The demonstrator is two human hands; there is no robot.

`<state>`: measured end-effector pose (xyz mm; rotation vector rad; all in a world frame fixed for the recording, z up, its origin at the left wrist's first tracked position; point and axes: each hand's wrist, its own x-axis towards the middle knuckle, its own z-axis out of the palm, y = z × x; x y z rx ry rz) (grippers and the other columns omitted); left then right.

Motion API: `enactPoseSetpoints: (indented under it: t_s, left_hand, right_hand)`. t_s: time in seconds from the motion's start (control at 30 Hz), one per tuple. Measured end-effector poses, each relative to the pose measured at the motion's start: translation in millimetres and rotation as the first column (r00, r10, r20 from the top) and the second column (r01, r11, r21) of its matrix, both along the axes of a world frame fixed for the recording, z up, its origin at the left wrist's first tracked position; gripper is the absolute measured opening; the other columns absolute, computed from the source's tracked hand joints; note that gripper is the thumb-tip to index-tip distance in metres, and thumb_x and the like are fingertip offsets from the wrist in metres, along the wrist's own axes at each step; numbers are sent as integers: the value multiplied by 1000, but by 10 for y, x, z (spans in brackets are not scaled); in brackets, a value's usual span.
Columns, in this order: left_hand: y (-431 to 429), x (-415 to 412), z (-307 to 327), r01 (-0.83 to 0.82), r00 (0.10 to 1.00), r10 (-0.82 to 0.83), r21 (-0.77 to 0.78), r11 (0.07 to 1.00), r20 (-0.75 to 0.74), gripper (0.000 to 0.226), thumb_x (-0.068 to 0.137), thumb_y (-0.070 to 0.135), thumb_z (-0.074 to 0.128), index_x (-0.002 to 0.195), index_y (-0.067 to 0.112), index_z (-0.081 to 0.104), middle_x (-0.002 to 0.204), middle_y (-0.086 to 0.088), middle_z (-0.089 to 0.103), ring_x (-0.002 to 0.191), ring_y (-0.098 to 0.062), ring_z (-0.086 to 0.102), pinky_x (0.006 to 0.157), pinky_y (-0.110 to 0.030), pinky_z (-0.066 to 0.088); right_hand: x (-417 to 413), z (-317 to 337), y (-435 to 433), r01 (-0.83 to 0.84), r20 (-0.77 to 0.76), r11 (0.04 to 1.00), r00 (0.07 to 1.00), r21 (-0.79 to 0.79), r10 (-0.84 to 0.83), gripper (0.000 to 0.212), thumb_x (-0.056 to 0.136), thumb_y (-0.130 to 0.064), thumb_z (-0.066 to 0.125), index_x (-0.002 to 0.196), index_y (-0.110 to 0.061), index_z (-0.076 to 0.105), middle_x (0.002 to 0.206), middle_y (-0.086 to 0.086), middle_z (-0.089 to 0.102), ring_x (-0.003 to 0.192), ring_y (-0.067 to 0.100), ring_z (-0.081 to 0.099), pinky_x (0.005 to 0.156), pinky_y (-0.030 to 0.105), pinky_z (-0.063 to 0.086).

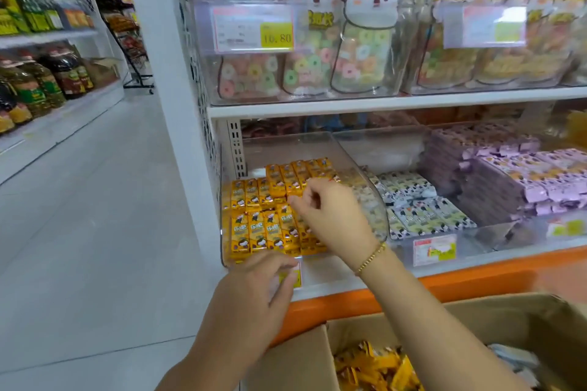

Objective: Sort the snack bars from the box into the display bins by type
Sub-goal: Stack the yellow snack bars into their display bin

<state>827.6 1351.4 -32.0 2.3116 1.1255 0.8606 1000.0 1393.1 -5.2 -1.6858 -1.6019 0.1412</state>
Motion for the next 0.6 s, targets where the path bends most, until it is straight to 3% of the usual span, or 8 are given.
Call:
enactPoseSetpoints:
  t_s: [0.07, 0.13, 0.2, 0.3, 0.4, 0.5, 0.6]
  left_hand:
    - [-120, 132, -94, 73, 997, -73, 5, 997, -35, 20, 84, 42, 48, 88, 33, 66, 89, 24, 62, 88, 5, 57, 75, -10, 43]
    - [-251, 262, -269, 144, 979, -147, -30, 989, -140, 17, 87, 38, 51, 91, 29, 66, 91, 16, 64, 87, -1, 58, 75, -16, 41]
    - [-362, 345, -518, 171, 948, -189, -90, 981, -254, 16, 92, 29, 55, 103, 26, 65, 103, 10, 64, 96, -8, 59, 77, -15, 37]
    - [-568, 403, -880, 160, 840, -268, -257, 953, -472, 35, 95, 31, 49, 130, 27, 52, 130, 8, 55, 116, -10, 52, 94, -21, 40]
    - [-664, 435, -1109, 106, 714, -378, -443, 890, -589, 55, 96, 35, 48, 147, 27, 27, 149, 5, 36, 132, -12, 39, 105, -23, 33]
    - [-577, 492, -1237, 2, 680, -413, -562, 827, -606, 69, 96, 37, 51, 152, 23, 13, 156, 2, 23, 140, -12, 29, 110, -22, 26]
    - [-431, 560, -1347, -87, 674, -407, -614, 784, -616, 73, 95, 36, 53, 153, 22, 11, 156, 2, 24, 140, -13, 30, 110, -21, 26]
  right_hand:
    - [105, -76, -490, -107, -24, 991, 994, 81, 110, 37, 87, -31, 65, 60, -20, 43, 54, -9, 42, 56, 4, 41, 55, 16, 31]
    - [286, -294, -869, -154, -44, 988, 987, 33, 155, 39, 86, -31, 66, 59, -25, 39, 54, -11, 39, 56, 2, 41, 55, 13, 30]
    - [551, -648, -1096, -139, -7, 985, 990, -103, 139, 41, 85, -31, 69, 59, -25, 38, 55, -11, 41, 56, 1, 42, 54, 13, 30]
    - [1010, -1354, -1299, -46, 35, 913, 997, -405, 65, 33, 84, -35, 69, 64, -22, 47, 61, -10, 50, 57, 3, 45, 56, 21, 33]
    - [1436, -2114, -1501, 79, 97, 735, 995, -673, -18, 17, 86, -34, 67, 90, -20, 57, 87, 3, 65, 79, 18, 60, 71, 31, 47]
    - [1646, -2640, -1656, 88, 10, 645, 992, -759, -124, 39, 86, -29, 68, 118, -16, 51, 96, 9, 64, 76, 22, 61, 65, 33, 50]
    - [1669, -2899, -1642, 88, -114, 645, 958, -759, -265, 56, 82, -34, 73, 126, -13, 46, 100, 9, 63, 77, 21, 59, 61, 30, 45]
